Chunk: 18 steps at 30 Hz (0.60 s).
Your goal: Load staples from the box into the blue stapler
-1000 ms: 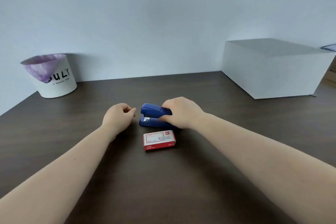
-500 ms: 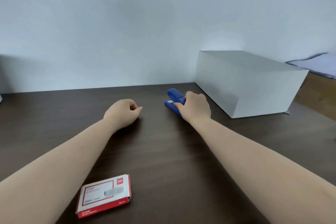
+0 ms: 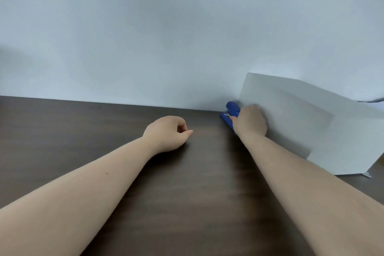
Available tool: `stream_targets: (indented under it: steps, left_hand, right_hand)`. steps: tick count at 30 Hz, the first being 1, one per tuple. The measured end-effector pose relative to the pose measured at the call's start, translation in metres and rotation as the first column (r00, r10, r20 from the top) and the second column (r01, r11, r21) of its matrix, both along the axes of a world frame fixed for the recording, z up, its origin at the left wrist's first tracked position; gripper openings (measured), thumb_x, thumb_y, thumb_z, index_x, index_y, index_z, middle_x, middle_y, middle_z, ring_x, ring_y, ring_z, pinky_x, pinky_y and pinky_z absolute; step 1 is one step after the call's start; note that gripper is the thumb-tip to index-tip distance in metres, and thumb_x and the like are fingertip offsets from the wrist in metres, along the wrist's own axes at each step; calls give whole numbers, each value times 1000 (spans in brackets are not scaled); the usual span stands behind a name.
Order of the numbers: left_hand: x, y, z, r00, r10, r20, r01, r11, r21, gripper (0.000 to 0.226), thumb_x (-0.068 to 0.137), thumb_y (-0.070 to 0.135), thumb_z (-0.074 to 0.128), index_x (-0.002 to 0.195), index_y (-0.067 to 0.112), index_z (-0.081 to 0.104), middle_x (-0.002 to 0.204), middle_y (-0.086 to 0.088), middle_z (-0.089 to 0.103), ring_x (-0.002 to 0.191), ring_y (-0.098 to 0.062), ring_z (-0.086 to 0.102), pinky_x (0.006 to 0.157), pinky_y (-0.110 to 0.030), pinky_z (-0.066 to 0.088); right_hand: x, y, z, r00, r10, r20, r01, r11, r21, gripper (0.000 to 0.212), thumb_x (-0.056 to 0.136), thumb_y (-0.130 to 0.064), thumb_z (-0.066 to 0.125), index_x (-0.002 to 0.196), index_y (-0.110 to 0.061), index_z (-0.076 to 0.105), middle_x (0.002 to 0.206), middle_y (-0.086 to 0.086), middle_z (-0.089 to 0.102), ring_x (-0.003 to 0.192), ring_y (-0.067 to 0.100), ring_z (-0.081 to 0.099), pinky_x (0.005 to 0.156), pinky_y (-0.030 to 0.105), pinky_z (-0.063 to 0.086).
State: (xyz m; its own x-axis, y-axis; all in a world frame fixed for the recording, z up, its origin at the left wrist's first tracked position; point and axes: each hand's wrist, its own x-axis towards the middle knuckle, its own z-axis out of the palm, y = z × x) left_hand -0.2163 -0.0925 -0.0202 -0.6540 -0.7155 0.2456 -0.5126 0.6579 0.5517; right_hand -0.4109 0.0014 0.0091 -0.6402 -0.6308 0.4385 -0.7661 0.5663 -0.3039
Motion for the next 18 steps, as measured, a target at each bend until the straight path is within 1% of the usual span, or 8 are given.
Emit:
stream_targets:
  steps: [2,3,5,6,9,12,16,18]
  left_hand:
    - [0,-1,-1,1000,-15,-7,15,1000,-3,23,83,45,52,71,26,57,70,13,56,76,-14,55,64,-28,39]
    - [0,-2,-1,1000,-21,-10,21,1000,-6,23,82,45,52,69,27,56,70,13,55,75,-14,54,64,-28,39]
    - [1,-1,-1,999,-33,-8,32,999,-16,24,82,45,52,65,28,53,68,14,54,73,-13,53,63,-28,38]
    - [1,-1,-1,999,-39,-9,39,999,-18,25,82,45,52,64,29,52,68,14,54,73,-13,54,64,-28,39]
    - [0,-1,-2,999,-47,-8,46,999,-20,24,82,46,53,65,29,52,69,14,55,75,-14,55,66,-29,40]
    - [0,-1,-2,999,-52,-11,52,998,-18,22,81,46,53,69,28,56,71,15,57,79,-14,56,68,-30,43]
    - [1,1,-1,998,-56,-13,56,998,-18,21,81,46,53,73,27,58,71,15,56,79,-14,56,69,-30,43]
    - [2,1,-1,998,-58,-18,58,998,-19,20,81,45,54,73,27,58,70,15,57,77,-13,56,68,-29,42]
  right_hand:
    - [-11,-9,-1,996,3,-90,3,998,65,32,88,-29,52,62,-22,33,82,12,43,70,28,41,45,24,28]
    - [-13,-13,0,995,-1,-101,10,996,85,25,88,-26,51,68,-22,37,84,12,42,71,28,41,45,24,27]
    - [-17,-18,0,995,-14,-95,23,994,104,11,90,-23,49,80,-20,45,90,12,42,79,32,47,51,29,33]
    - [-19,-20,-1,995,-25,-96,35,995,98,10,91,-24,50,84,-17,47,92,13,43,83,33,50,54,31,36]
    - [-20,-26,-3,989,-53,-135,67,993,99,16,92,-27,52,90,-11,52,95,13,44,92,34,54,62,34,39]
    - [-23,-31,-7,977,-89,-195,118,983,141,20,92,-21,54,100,-3,59,108,16,51,103,34,53,65,33,38]
    - [-25,-30,-9,970,-113,-215,149,976,158,24,91,-12,54,111,0,59,117,17,51,110,33,49,74,37,45]
    - [-25,-30,-9,971,-105,-213,138,980,145,27,91,-15,55,114,-1,57,119,17,50,112,33,47,77,37,46]
